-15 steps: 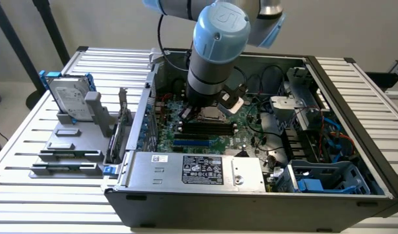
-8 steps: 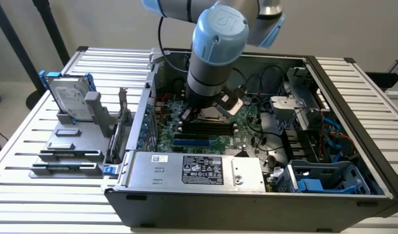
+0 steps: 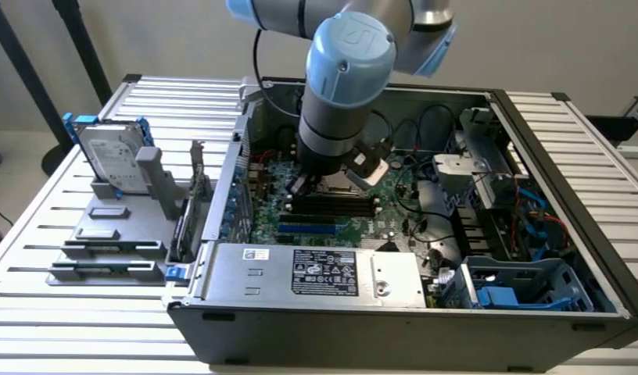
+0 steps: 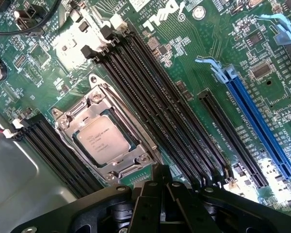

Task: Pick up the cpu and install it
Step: 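Install the first cpu locking lever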

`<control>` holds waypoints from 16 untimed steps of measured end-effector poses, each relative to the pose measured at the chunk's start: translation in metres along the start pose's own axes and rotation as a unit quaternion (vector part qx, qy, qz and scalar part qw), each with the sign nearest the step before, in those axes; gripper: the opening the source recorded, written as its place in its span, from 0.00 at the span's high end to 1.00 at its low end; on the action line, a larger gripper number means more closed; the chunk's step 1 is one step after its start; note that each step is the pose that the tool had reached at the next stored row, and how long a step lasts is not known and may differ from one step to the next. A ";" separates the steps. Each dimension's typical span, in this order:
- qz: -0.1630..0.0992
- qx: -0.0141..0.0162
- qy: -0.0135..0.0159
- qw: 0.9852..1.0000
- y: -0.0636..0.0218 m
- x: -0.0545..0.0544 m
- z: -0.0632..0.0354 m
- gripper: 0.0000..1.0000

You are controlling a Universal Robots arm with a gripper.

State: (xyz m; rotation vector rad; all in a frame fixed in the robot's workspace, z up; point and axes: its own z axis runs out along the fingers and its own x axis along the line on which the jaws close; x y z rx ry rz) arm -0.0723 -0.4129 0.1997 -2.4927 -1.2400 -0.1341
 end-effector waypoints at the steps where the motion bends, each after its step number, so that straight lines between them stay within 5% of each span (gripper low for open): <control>1: -0.001 -0.001 0.001 1.000 -0.0001 0.000 0.0004 0.89; 8: -0.009 -0.010 0.007 1.000 -0.0017 -0.003 0.0037 0.89; 16: -0.015 -0.015 0.010 1.000 -0.0039 -0.005 0.0061 0.89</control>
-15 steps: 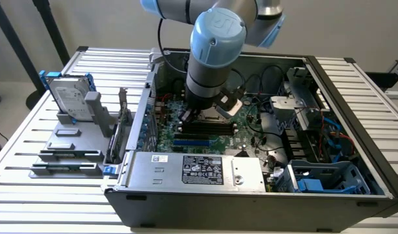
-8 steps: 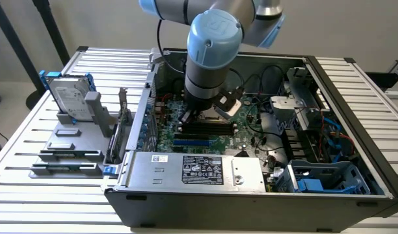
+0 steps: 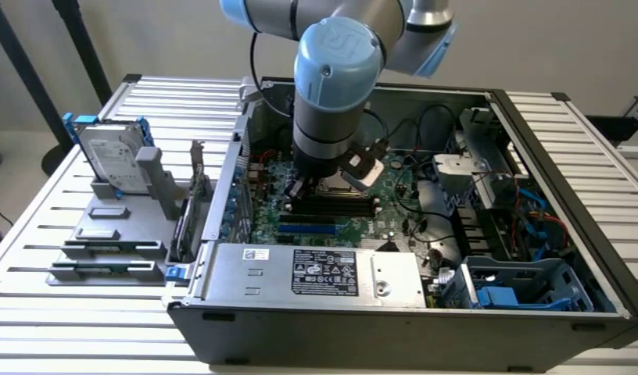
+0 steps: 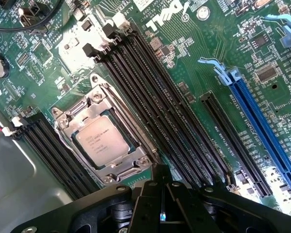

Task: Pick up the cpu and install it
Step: 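Install the first cpu locking lever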

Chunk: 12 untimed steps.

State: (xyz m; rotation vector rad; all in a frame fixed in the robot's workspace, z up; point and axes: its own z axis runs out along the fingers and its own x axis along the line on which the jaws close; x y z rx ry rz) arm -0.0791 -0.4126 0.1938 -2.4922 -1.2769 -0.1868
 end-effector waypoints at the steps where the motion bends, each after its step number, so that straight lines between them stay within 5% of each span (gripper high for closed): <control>1: 0.000 0.000 0.000 1.000 0.0000 0.000 0.0001 0.89; 9: -0.002 -0.002 0.001 1.000 -0.0017 0.002 0.0019 0.89; 12: -0.002 -0.003 0.000 1.000 -0.0021 0.002 0.0026 0.89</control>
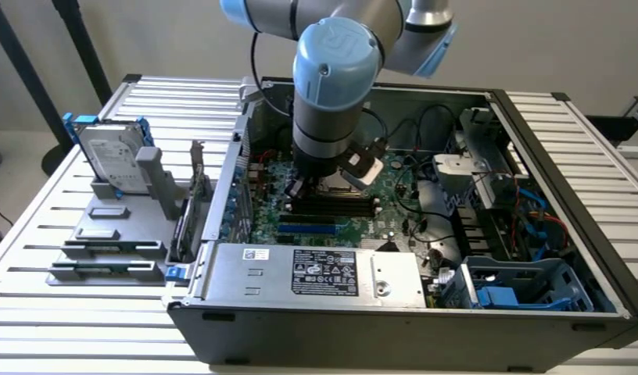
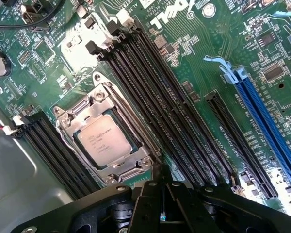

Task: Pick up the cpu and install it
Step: 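Install the first cpu locking lever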

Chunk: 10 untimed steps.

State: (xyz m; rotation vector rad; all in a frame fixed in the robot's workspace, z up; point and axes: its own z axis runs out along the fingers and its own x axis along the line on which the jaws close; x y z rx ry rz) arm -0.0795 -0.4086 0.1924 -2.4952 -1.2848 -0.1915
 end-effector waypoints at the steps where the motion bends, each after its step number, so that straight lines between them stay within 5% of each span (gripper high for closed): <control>1: 0.000 -0.001 -0.001 1.000 0.0000 0.000 0.0003 0.89; 6: 0.000 -0.003 -0.004 1.000 -0.0004 0.000 -0.0010 0.89; 10: 0.000 -0.003 -0.004 1.000 -0.0033 0.004 -0.0121 0.89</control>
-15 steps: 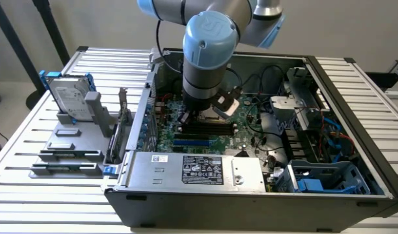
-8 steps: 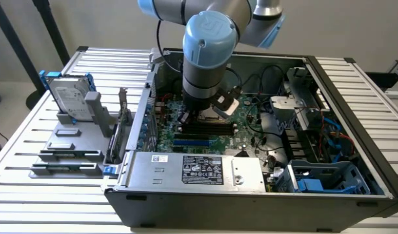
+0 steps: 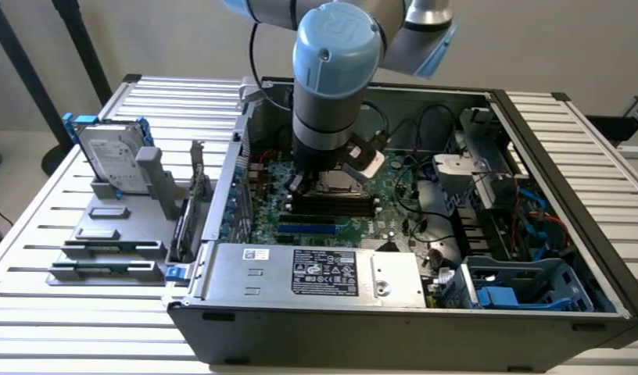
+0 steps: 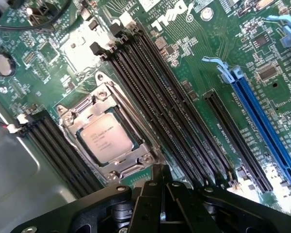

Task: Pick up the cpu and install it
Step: 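Install the first cpu locking lever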

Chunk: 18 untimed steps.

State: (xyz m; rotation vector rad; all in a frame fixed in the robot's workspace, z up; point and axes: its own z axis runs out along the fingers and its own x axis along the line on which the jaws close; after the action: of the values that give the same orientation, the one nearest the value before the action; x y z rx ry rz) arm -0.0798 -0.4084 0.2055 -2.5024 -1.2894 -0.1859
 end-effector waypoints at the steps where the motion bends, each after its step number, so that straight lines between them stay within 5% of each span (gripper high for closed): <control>1: 0.000 0.000 0.000 1.000 -0.0011 0.001 -0.0034 0.89; 13: -0.022 0.005 -0.011 1.000 -0.0178 0.023 -0.0108 0.89; 18: -0.040 0.007 -0.019 0.999 -0.0221 0.029 -0.0086 0.89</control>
State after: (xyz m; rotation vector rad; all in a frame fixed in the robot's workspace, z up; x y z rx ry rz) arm -0.0805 -0.3771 0.2259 -2.4564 -1.4010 -0.1482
